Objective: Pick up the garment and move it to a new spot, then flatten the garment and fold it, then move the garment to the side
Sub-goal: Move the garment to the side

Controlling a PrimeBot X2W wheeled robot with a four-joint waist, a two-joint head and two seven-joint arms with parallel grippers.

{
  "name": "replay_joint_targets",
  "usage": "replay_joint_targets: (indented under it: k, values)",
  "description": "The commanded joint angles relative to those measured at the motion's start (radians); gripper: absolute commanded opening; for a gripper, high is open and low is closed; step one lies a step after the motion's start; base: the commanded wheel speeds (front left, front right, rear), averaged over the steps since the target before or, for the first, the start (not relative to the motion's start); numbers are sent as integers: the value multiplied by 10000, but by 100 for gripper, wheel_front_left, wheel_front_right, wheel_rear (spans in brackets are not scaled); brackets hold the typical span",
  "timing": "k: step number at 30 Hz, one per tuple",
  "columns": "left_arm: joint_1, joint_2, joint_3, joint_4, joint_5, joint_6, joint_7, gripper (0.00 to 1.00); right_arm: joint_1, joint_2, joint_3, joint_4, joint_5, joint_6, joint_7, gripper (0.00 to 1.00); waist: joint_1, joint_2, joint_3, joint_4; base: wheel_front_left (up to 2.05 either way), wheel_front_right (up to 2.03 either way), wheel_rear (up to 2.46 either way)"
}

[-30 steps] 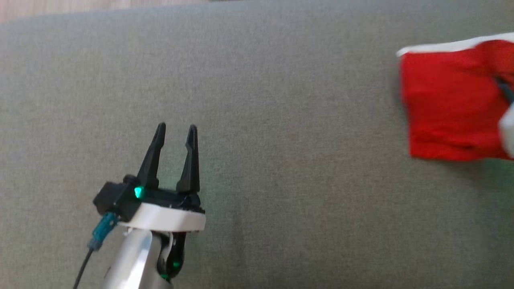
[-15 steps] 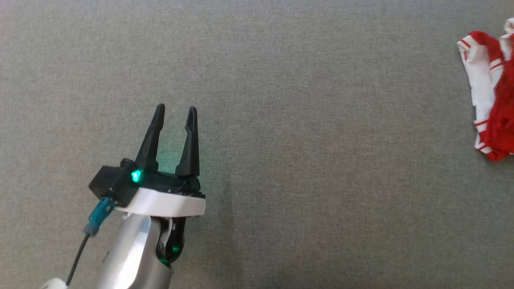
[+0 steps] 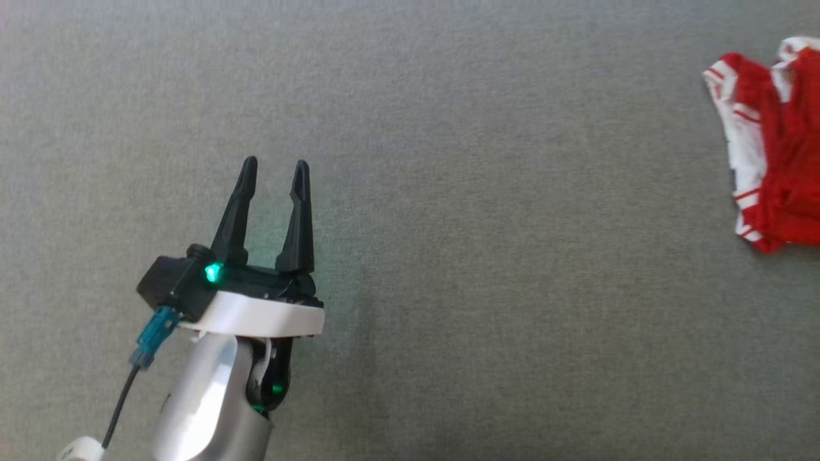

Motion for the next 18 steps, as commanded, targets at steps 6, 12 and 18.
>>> replay_joint_targets:
  k: [6, 12, 18]
  values:
    - [123, 74, 618, -374, 175, -58, -51, 100, 221, 1181, -1401, -922, 292, 69, -1221, 100, 1, 0, -934, -399, 0, 0, 0]
    - [605, 74, 1114, -805, 31, -58, -51, 100, 745, 3279, -2313, -2542, 168, 69, -2208, 100, 1, 0, -1725, -677, 0, 0, 0]
    - [1226, 74, 1410, -782, 155, -13, -51, 100, 2229, 5514, -2675, -3846, 163, 69, -2416, 100, 1, 0, -2528, -906, 0, 0, 0]
